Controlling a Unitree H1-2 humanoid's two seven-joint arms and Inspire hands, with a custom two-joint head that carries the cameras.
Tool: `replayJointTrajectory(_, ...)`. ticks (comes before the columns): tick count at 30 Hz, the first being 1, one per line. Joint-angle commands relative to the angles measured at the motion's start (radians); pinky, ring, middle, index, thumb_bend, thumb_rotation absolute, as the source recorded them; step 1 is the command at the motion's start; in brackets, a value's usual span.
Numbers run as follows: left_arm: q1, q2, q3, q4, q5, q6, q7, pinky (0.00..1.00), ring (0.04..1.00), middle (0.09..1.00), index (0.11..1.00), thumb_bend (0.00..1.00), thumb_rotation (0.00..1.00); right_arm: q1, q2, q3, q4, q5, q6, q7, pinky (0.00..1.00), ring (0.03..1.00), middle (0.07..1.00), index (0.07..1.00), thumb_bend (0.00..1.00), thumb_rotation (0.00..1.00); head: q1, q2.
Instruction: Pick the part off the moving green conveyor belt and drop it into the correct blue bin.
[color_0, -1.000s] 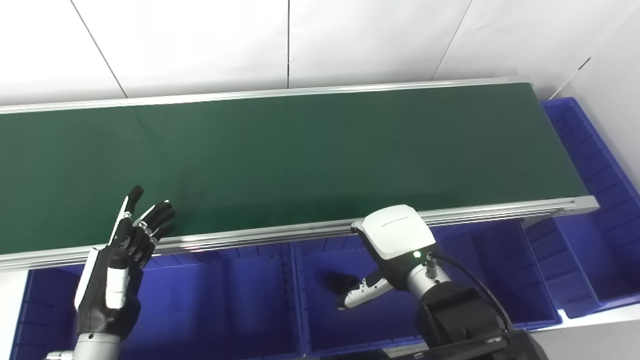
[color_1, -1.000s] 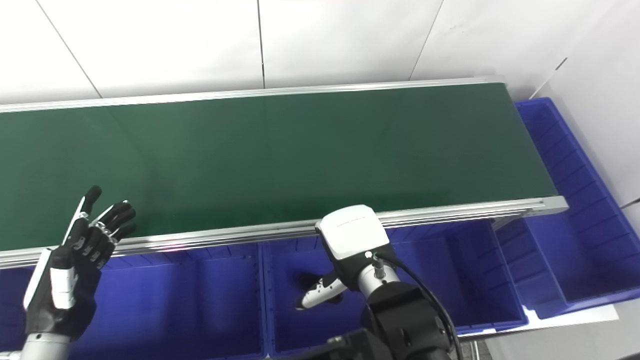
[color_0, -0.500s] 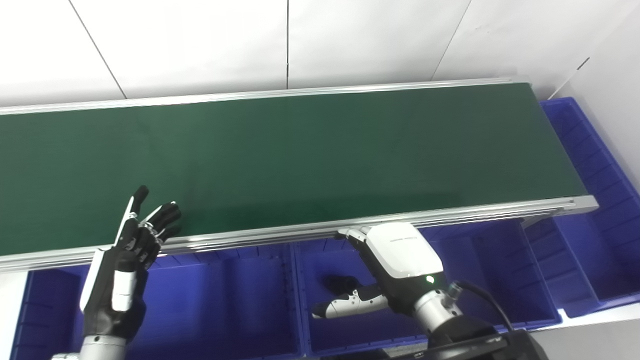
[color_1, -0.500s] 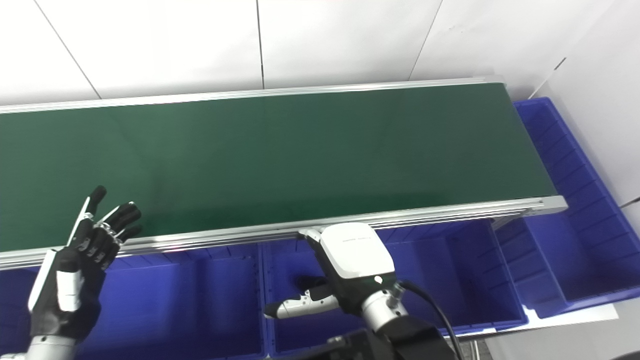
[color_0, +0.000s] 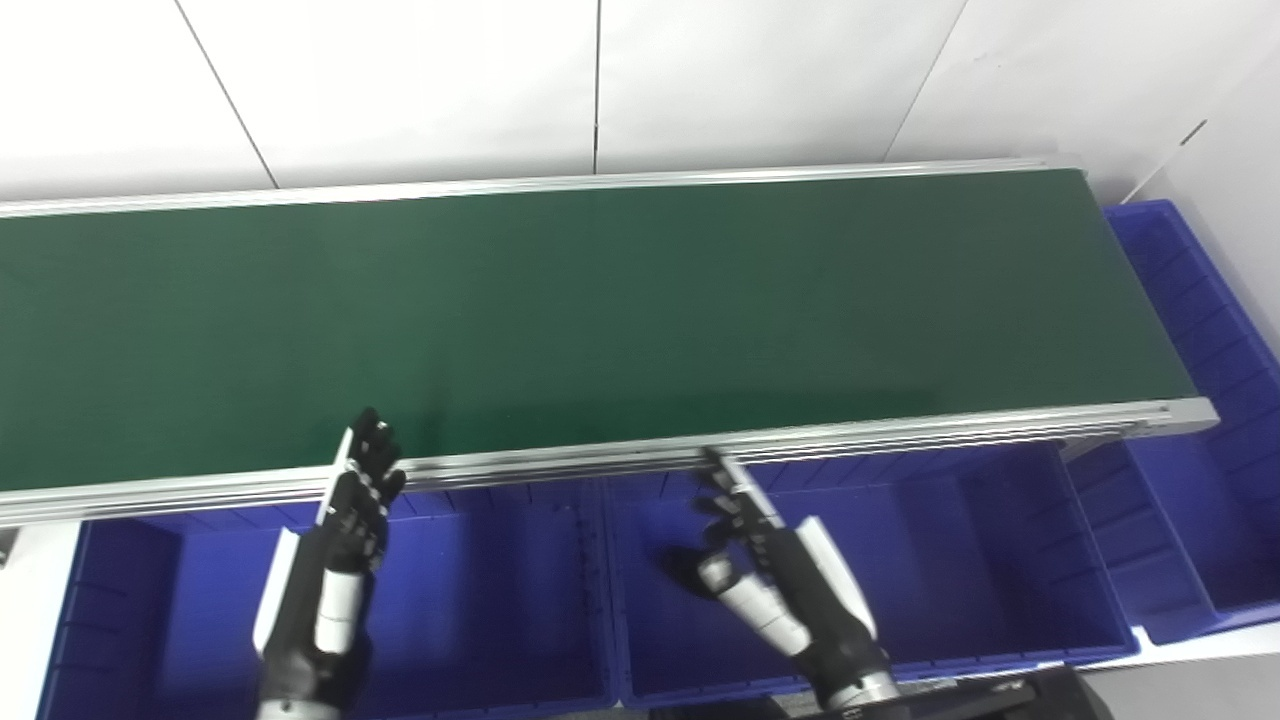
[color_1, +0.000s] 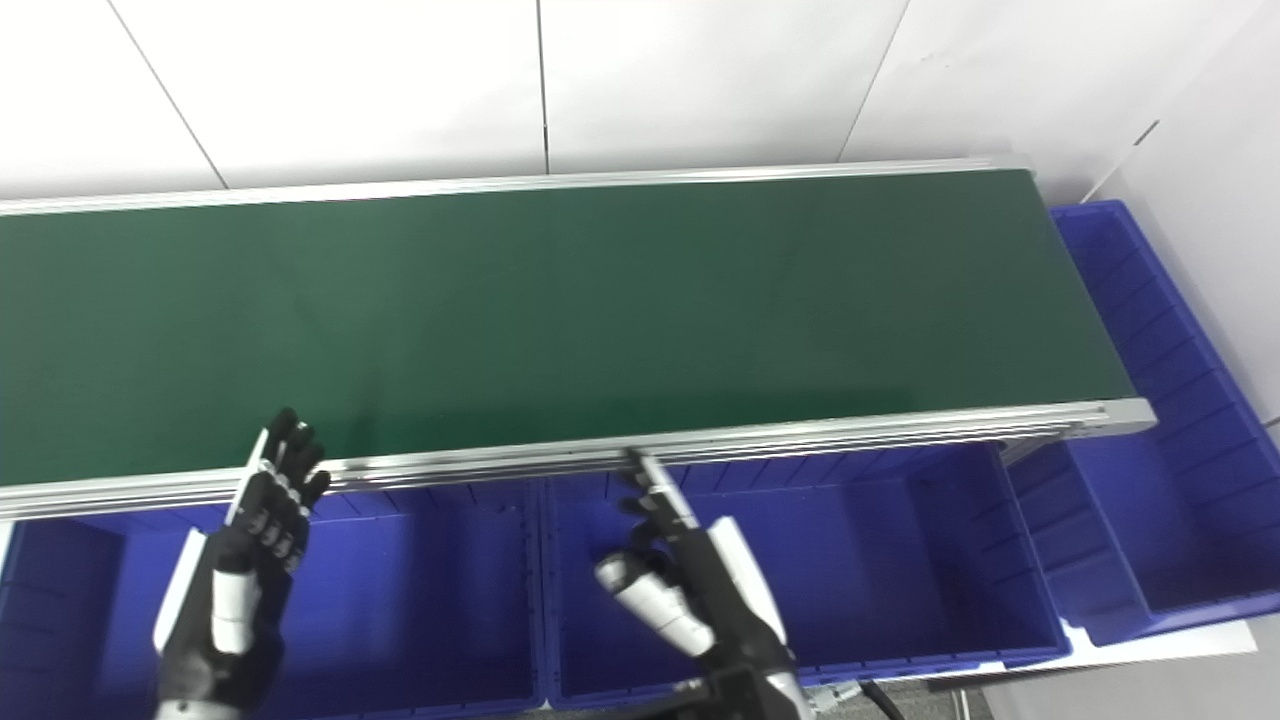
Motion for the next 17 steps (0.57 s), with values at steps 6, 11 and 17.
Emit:
replayJointTrajectory(6,0.046,-0.005,-0.012,-0.041,0.016,-0.124,0.023,1.0,1.0,1.0,1.0,0.88,0.93,-0.017,-0.04,0.022,0.036,0.086,-0.163,-0.116,0.93,0.949,0.971,0.991,0.85,1.0,0.011,-0.037)
replayJointTrajectory(11,0.047,0.015,-0.005,-0.015,0.006,-0.154,0.022,1.0,1.0,1.0,1.0,0.86,0.93,-0.024,-0.056,0.05,0.073,0.09,-0.183,-0.159,0.93,0.953,0.98,1.0,0.86,1.0,-0.002,-0.063)
replayJointTrajectory(17,0.038,0.018,-0.005,0.029,0.018,-0.19,0.027,1.0,1.0,1.0,1.0,0.88,0.91,-0.033,-0.079,0.077,0.113,0.083,-0.216,-0.192,0.96,0.96,0.998,1.0,0.84,1.0,-0.003,-0.092)
